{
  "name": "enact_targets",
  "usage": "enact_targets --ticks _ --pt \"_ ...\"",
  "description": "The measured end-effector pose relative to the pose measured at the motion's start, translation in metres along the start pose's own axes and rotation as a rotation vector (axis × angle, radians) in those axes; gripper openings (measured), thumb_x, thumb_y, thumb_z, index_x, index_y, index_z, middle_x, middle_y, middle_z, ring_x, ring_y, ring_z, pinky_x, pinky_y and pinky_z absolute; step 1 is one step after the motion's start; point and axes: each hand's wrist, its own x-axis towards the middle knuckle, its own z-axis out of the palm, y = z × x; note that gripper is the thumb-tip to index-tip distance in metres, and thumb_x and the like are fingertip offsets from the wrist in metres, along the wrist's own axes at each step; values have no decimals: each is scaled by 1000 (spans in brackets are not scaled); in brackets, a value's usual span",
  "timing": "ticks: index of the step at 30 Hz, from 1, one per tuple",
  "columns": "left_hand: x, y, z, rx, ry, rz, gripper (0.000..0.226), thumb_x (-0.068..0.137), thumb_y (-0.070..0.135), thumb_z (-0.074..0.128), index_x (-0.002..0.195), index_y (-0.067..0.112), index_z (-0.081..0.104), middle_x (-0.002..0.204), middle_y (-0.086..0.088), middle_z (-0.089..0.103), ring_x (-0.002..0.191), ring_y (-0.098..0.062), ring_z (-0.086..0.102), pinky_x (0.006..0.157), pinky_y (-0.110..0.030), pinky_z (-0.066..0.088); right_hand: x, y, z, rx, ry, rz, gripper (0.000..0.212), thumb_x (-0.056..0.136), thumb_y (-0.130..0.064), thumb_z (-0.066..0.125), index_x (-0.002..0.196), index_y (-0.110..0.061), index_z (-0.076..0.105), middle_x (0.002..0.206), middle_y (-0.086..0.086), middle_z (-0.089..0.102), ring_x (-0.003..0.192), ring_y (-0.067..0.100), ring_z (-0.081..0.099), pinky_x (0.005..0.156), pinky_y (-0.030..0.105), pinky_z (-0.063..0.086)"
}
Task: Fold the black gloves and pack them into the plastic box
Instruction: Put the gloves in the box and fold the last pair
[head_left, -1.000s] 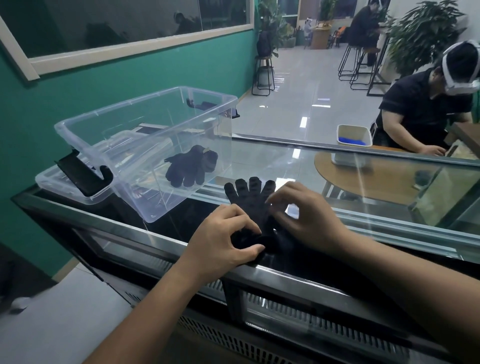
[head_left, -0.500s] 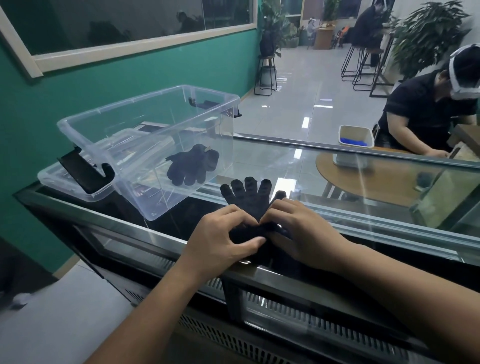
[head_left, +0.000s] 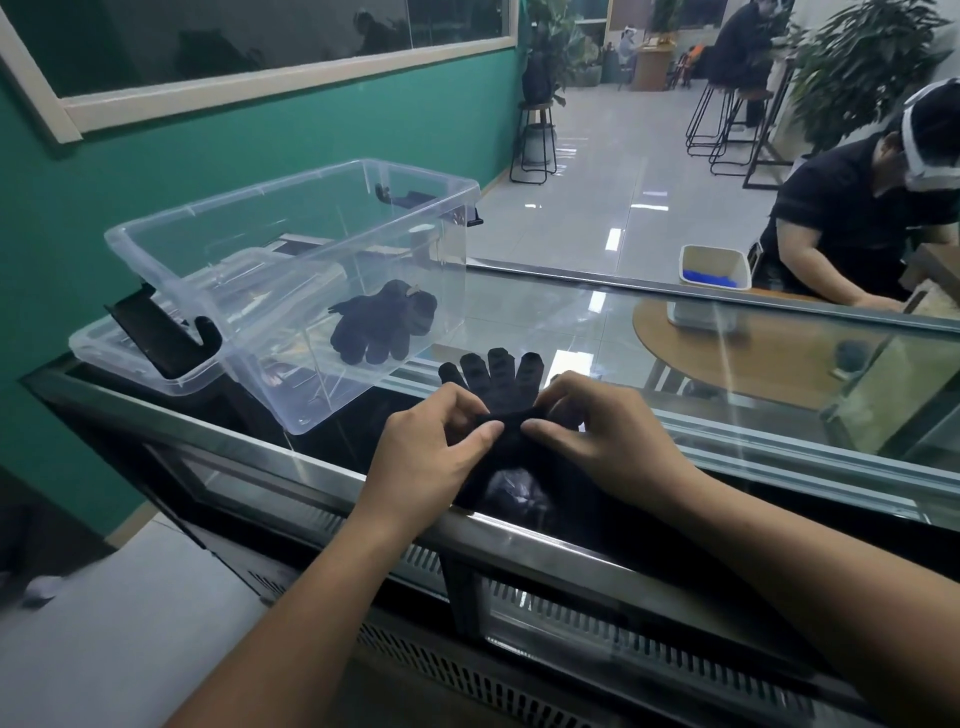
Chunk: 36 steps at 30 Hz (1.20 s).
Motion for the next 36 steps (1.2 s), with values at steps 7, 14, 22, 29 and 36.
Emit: enact_targets --ticks 7,14,22,29,36 --pt "2 1 5 60 41 56 14 92 32 85 92 30 71 82 9 70 79 -8 67 73 -24 55 2 3 3 -137 39 -79 18 91 -35 82 99 -26 68 86 -13 65 81 2 61 73 23 46" --pt "-10 3 9 301 107 311 9 96 20 79 97 28 74 99 18 64 91 -5 61 82 -32 56 3 5 8 -347 97 -323 14 91 -23 82 103 -20 75 110 -1 63 101 23 60 81 39 54" --pt "-13 7 10 362 62 327 28 87 47 77 108 28 75 105 18 71 102 -10 66 92 -40 56 0 8 4 -458 -39 -446 18 100 -31 65 113 -20 72 114 -3 68 109 22 60 92 38 51" --pt "-12 6 9 346 47 279 21 90 36 73 109 29 72 103 17 69 102 -9 64 94 -39 56 -2 2 0 -423 -128 -394 31 93 -35 63 119 -20 67 115 -3 65 109 23 58 96 34 48" --pt "-10 5 5 186 51 159 10 104 38 64 101 30 71 77 11 68 70 -9 62 67 -31 52 -4 -3 -1 -188 -51 -234 27 96 -23 75 122 -23 68 90 -31 59 83 -13 57 80 6 40"
